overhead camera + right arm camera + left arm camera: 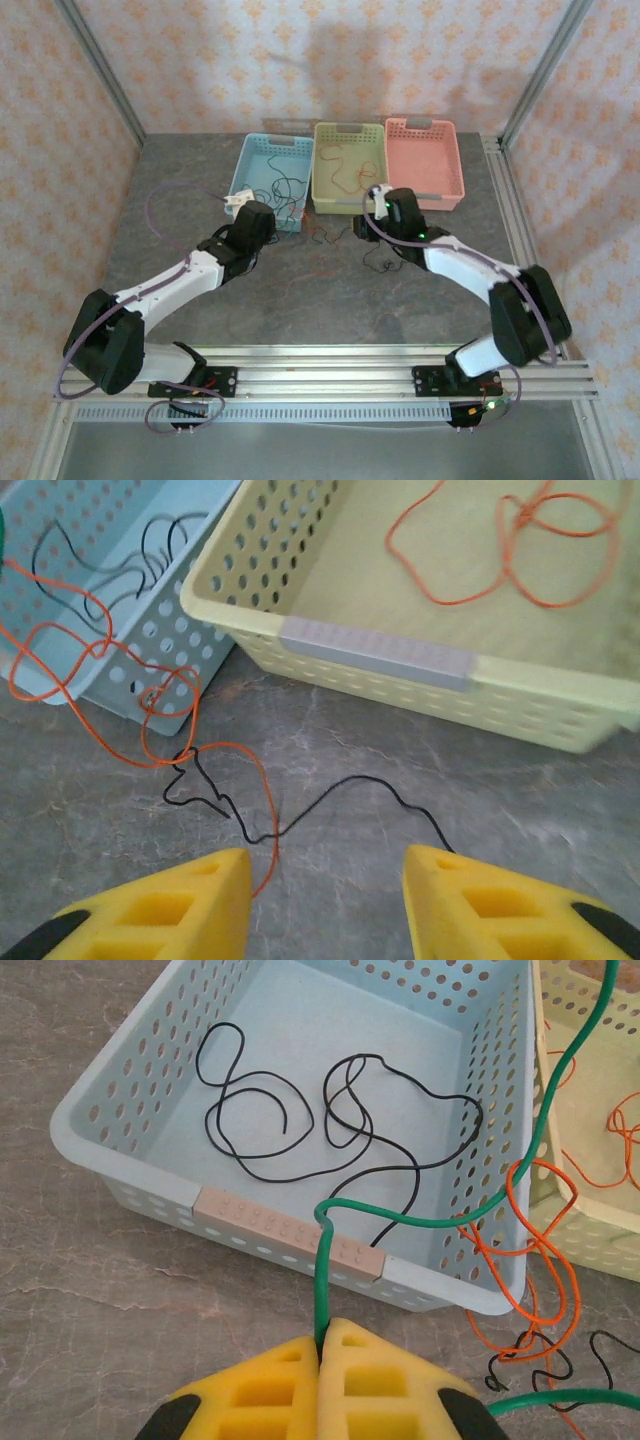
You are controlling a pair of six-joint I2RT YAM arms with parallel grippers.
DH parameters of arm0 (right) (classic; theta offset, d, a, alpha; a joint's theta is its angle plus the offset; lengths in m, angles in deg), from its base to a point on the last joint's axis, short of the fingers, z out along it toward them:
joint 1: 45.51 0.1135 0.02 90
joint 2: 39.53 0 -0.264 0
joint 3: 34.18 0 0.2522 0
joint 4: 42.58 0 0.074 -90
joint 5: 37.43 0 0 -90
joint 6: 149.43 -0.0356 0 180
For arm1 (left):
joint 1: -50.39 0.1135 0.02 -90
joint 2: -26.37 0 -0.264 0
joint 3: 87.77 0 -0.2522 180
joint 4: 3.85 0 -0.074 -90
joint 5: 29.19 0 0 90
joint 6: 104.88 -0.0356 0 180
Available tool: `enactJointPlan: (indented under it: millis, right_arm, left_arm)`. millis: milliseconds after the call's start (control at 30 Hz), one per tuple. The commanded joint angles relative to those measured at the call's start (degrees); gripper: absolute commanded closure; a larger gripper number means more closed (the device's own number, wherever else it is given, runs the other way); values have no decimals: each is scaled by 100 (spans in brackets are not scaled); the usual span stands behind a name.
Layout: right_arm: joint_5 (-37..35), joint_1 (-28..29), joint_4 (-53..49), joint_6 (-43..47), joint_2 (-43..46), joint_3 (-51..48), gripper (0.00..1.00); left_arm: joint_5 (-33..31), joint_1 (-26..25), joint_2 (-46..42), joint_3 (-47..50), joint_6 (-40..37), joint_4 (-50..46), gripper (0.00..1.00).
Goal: Untangle the cables
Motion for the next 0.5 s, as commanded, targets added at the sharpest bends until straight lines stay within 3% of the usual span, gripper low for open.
enactJointPlan:
  millis: [0,233,467]
  right_arm:
    - [-205,100,-648,723,-503,588,55]
    - [-1002,119,-1078,676,-1092,959,54]
    - [-810,119,-1200,991,-1493,1202,57]
  left_arm:
    - [-61,-62,50,-171,-32,12,100]
    - [-28,-52,99,-206,-33,-2,100]
    - [-1,-58,126,-231,-42,1,100]
